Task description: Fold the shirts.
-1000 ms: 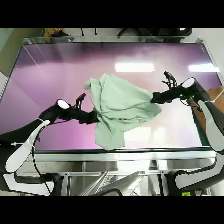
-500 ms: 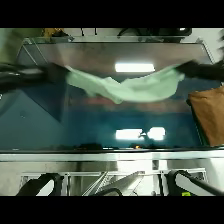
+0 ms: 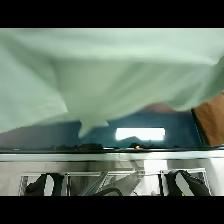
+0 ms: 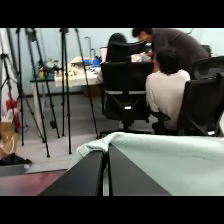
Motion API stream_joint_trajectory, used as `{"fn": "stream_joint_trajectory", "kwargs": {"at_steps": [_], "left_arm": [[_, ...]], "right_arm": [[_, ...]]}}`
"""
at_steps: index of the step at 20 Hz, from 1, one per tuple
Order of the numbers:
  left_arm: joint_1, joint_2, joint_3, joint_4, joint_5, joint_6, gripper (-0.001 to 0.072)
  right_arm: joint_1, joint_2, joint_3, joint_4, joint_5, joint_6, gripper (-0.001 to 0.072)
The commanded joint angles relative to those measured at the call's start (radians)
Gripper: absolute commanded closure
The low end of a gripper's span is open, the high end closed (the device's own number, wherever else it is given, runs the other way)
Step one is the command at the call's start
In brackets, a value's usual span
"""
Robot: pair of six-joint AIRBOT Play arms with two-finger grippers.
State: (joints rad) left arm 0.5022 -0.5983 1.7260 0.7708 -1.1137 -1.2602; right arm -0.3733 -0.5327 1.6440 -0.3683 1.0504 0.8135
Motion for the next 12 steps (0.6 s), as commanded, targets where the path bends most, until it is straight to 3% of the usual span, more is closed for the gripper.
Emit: {"fn": "stream_joint_trajectory", "kwargs": {"at_steps": [1,3,6,9,12], "left_arm": [[0.071,-0.083,-0.061,-0.187,-0.011,0.101,0.0699],[0.0,-0.208,-0.147,-0.314,-0.001,0.192,0.0699],[-0.196,-0.487,-0.243,-0.235,0.071,0.255,0.0698],[-0.339,-0.804,-0.259,-0.159,0.16,0.258,0.0698],[-0.408,-1.108,-0.116,-0.163,0.184,0.257,0.0696]], "right_arm": [[-0.001,-0.121,0.005,0.036,0.079,0.005,0.0694],[0.008,-0.253,-0.038,0.122,0.155,-0.002,0.0694],[0.095,-0.476,-0.13,0.089,0.146,-0.056,0.0693],[0.175,-0.713,-0.183,0.005,-0.001,-0.059,0.0694],[0.205,-0.905,-0.182,0.013,-0.191,-0.058,0.0693]]}}
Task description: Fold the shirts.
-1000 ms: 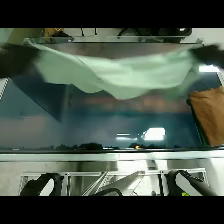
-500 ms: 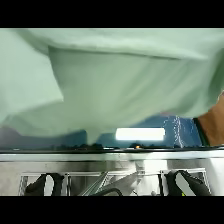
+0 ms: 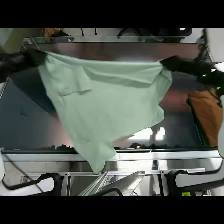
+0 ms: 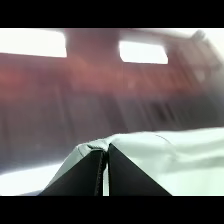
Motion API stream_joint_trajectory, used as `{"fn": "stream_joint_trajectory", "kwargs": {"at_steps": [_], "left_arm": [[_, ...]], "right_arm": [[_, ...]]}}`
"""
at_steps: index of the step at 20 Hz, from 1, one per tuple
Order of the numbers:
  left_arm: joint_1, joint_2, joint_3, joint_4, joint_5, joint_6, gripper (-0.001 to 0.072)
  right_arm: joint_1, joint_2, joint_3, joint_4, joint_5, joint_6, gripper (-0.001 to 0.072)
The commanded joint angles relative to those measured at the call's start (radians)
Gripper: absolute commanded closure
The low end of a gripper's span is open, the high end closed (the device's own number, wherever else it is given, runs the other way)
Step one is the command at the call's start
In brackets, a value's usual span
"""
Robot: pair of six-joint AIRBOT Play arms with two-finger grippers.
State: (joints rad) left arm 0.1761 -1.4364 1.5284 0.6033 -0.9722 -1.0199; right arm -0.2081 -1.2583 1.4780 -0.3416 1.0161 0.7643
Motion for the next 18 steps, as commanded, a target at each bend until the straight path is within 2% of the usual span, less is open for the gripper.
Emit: {"fn": "stream_joint_trajectory", "kwargs": {"at_steps": [1,2,3,4,5,6,8,11,13,15,18], "left_arm": [[-0.09,-0.345,0.146,0.003,0.018,0.013,0.0694],[-0.095,-0.408,0.215,0.003,-0.007,-0.014,0.0692],[-0.093,-0.447,0.269,0.004,-0.027,-0.053,0.069],[-0.081,-0.471,0.321,0.004,-0.059,-0.075,0.0495],[-0.068,-0.481,0.361,0.004,-0.1,-0.086,0.008],[-0.047,-0.484,0.398,0.008,-0.15,-0.108,0.0021],[0.009,-0.483,0.467,0.009,-0.295,-0.166,0.0022],[0.117,-0.475,0.485,0.009,-0.575,-0.279,0.0022],[0.171,-0.428,0.351,0.032,-0.69,-0.299,0.0023],[0.2,-0.33,0.115,0.154,-0.672,-0.286,0.0023],[0.219,-0.17,-0.288,0.296,-0.528,-0.24,0.0023]], "right_arm": [[0.045,-0.217,-0.016,-0.013,-0.183,-0.01,0.0689],[0.045,-0.243,-0.016,-0.014,-0.199,-0.01,0.0623],[0.043,-0.253,-0.016,-0.014,-0.205,-0.01,0.0492],[0.035,-0.253,-0.015,-0.014,-0.203,-0.027,0.0414],[0.025,-0.242,-0.015,-0.018,-0.195,-0.055,0.0406],[0.006,-0.223,-0.015,-0.027,-0.177,-0.061,0.0406],[-0.055,-0.166,-0.015,-0.084,-0.098,-0.047,0.0405],[-0.185,-0.085,-0.016,-0.301,0.068,0.106,0.0403],[-0.254,-0.076,-0.026,-0.414,0.199,0.164,0.0319],[-0.306,-0.076,-0.079,-0.425,0.272,0.167,0.0321],[-0.35,-0.077,-0.168,-0.427,0.3,0.148,0.0321]]}}
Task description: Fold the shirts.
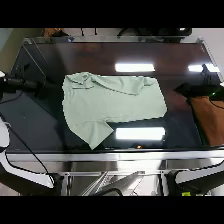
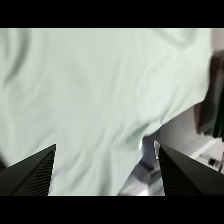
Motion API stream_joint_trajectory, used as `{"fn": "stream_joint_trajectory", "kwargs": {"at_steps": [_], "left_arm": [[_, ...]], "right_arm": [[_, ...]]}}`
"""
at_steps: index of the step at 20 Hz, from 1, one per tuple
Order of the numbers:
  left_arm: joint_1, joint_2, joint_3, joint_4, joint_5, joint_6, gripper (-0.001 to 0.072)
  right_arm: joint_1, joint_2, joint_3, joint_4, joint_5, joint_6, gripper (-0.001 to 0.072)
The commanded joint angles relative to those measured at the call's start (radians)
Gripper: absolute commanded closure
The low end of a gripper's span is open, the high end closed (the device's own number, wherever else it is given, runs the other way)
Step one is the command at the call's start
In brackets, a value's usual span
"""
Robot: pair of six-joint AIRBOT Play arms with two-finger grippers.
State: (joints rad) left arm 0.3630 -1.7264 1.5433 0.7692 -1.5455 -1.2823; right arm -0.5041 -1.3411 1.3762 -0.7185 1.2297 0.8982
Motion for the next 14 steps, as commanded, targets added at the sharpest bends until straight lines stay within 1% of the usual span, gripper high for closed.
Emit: {"fn": "stream_joint_trajectory", "kwargs": {"at_steps": [1,3,5,8,10,11,13,14], "left_arm": [[0.04,0.162,-0.427,0.126,0.091,0.037,0.0022],[0.04,0.22,-0.613,0.126,0.185,0.047,0.0023],[0.014,0.246,-0.731,0.112,0.29,0.069,0.0023],[-0.06,0.245,-0.811,-0.015,0.434,0.148,0.0023],[-0.117,0.225,-0.801,-0.058,0.507,0.156,0.0023],[-0.137,0.209,-0.781,-0.066,0.514,0.156,0.0058],[-0.167,0.178,-0.721,-0.063,0.504,0.156,0.0466],[-0.176,0.168,-0.691,-0.057,0.493,0.157,0.0683]], "right_arm": [[-0.06,0.006,-0.089,-0.051,0.087,0.01,0.0321],[-0.059,0.006,-0.112,-0.068,0.084,0.001,0.0321],[-0.059,0.006,-0.116,-0.067,0.084,-0.005,0.0321],[-0.059,0.003,-0.116,-0.068,0.084,-0.008,0.0321],[-0.059,-0.002,-0.119,-0.068,0.084,-0.007,0.0321],[-0.059,-0.002,-0.124,-0.068,0.084,-0.007,0.032],[-0.059,-0.007,-0.134,-0.068,0.084,-0.008,0.0318],[-0.057,-0.013,-0.137,-0.068,0.085,-0.008,0.0291]]}}
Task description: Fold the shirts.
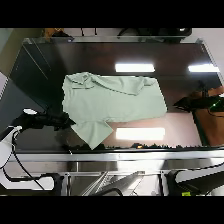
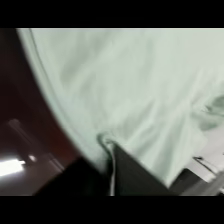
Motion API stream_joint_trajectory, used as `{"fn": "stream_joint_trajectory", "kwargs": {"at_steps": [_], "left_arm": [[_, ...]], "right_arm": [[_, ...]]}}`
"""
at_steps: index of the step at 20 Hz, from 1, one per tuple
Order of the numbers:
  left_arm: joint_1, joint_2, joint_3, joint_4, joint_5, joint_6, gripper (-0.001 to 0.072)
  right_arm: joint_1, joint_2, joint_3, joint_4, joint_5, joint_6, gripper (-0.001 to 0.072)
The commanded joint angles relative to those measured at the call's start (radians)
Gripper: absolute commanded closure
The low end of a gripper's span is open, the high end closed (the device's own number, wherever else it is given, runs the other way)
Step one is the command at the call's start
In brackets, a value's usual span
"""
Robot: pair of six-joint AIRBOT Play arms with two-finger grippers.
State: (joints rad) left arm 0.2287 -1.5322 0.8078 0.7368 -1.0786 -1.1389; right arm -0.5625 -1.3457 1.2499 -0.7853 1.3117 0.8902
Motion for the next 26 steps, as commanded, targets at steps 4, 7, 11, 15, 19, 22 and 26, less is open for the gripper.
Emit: {"fn": "stream_joint_trajectory", "kwargs": {"at_steps": [4,7,11,15,19,22,26], "left_arm": [[-0.03,-0.027,0.101,-0.011,-0.02,0.012,0.0695],[0.01,-0.027,0.101,-0.013,-0.036,0.011,0.0695],[0.056,-0.027,0.101,-0.015,-0.068,0.017,0.0696],[0.076,0.008,0.101,-0.115,-0.097,0.068,0.0696],[0.132,0.246,0.142,-0.307,-0.177,0.117,0.0697],[0.214,0.504,0.315,-0.401,-0.294,0.118,0.0697],[0.374,0.831,0.674,-0.449,-0.238,0.116,0.0696]], "right_arm": [[0.029,-0.041,-0.016,-0.001,-0.002,0.0,0.0208],[0.072,-0.086,-0.016,0.0,-0.006,0.001,0.0209],[0.147,-0.145,-0.016,0.003,-0.009,0.004,0.0214],[0.222,-0.118,-0.011,0.057,0.024,-0.016,0.0694],[0.213,0.103,0.072,0.199,0.061,-0.031,0.0695],[0.149,0.347,0.222,0.322,0.053,-0.05,0.0695],[0.078,0.632,0.438,0.351,-0.089,-0.058,0.0695]]}}
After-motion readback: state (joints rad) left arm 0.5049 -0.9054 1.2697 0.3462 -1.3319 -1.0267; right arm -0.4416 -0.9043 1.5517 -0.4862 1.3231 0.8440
